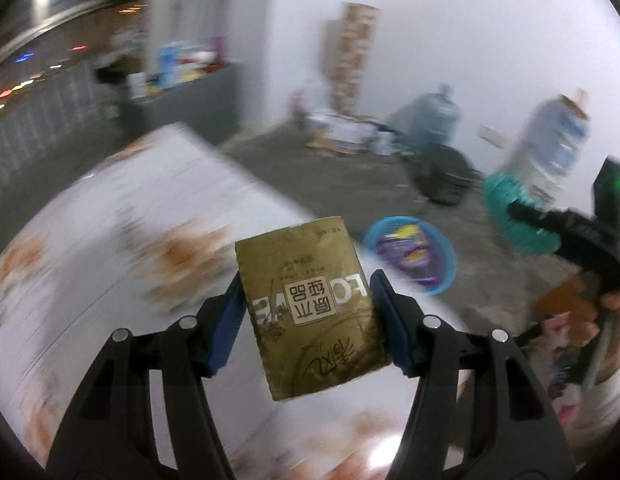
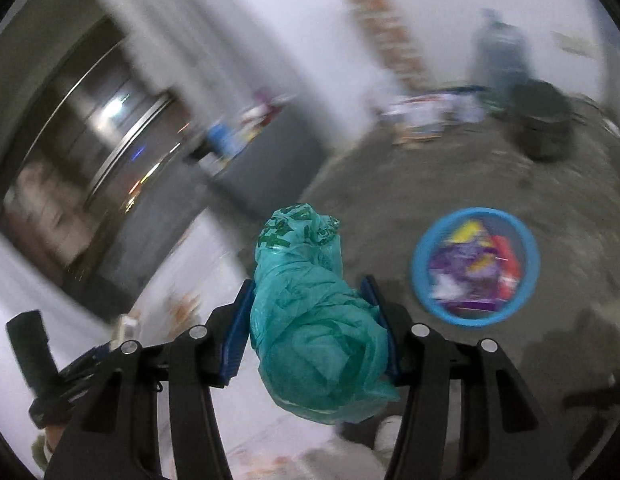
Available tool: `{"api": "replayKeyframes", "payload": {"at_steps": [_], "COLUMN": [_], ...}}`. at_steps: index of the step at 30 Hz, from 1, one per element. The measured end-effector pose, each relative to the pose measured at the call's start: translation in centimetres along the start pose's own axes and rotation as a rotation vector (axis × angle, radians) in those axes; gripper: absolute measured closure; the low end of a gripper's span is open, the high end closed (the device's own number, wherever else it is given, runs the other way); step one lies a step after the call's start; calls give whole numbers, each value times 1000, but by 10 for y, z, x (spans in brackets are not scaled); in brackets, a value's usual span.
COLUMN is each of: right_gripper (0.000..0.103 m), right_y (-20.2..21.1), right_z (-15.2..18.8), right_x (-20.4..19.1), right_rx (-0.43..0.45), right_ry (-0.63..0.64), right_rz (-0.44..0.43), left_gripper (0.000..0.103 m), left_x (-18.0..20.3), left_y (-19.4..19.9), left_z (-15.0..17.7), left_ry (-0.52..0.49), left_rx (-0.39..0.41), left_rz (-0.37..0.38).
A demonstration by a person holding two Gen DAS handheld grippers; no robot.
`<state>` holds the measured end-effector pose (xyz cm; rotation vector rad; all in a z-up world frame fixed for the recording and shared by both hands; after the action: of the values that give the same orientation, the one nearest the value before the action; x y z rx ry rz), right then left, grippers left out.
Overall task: Collect trash
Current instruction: 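Carry the teal bag and gold box over the wastebasket and open both grippers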
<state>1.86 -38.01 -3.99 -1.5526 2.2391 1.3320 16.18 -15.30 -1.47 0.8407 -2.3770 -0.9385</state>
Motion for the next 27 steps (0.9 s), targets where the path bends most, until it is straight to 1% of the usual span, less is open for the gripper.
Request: {"api": "replayKeyframes", "payload": {"at_steps": [3, 5, 7, 9, 14, 18, 19, 20, 21, 22, 23, 25, 26, 27], "right_gripper": [50, 50, 50, 50, 50, 49, 48, 46, 39, 34, 31, 31, 31, 31], "right_y": [3, -6, -18, -35, -76, -103, -109, -117, -125, -135, -150, -174, -187, -192], "right_z": [-4, -4, -1, 0, -12, -31, -34, -36, -38, -38, -34, -21, -12, -6], "right_x": [53, 85, 108, 131, 173, 195, 200, 205, 211, 217, 227, 248, 258, 265], "right_rx": [15, 4, -12, -32, -42, -36, -34, -30, -28, -32, -55, -113, -152, -170], "right_ry": [-120, -194, -246, -295, -370, -390, -391, -391, -387, -383, -382, -416, -436, -453], "right_rz": [68, 98, 118, 130, 155, 160, 161, 164, 168, 172, 197, 255, 263, 276], "left_gripper": [45, 45, 45, 44, 44, 44, 42, 33, 27, 22, 22, 22, 22, 22], "left_x": [43, 64, 82, 104, 144, 162, 166, 166, 169, 170, 170, 171, 170, 169], "left_y": [-54, -91, -127, -165, -236, -288, -303, -316, -330, -345, -360, -381, -387, -389], "left_z": [-29, -40, -48, -55, -72, -80, -82, -83, -84, -83, -81, -76, -74, -74], "left_ry": [-21, -12, 4, 10, -7, -1, 10, 21, 35, 52, 64, 78, 92, 104], "left_rx": [-95, -164, -227, -283, -358, -392, -395, -394, -394, -396, -410, -445, -455, -457], "left_rz": [129, 181, 223, 244, 255, 236, 226, 222, 214, 197, 181, 156, 146, 151]}}
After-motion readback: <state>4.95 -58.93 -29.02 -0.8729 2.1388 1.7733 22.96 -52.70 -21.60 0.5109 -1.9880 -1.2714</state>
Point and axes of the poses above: each gripper's, at about its wrist camera, not at the fingertips, and y roughly against the way its jaws point, x to its right, z to its underside, the point moved 3 cm from there along -y, roughly the way its jaws point, and after that the axes turned 4 degrees about y, right-handed, at the moved point
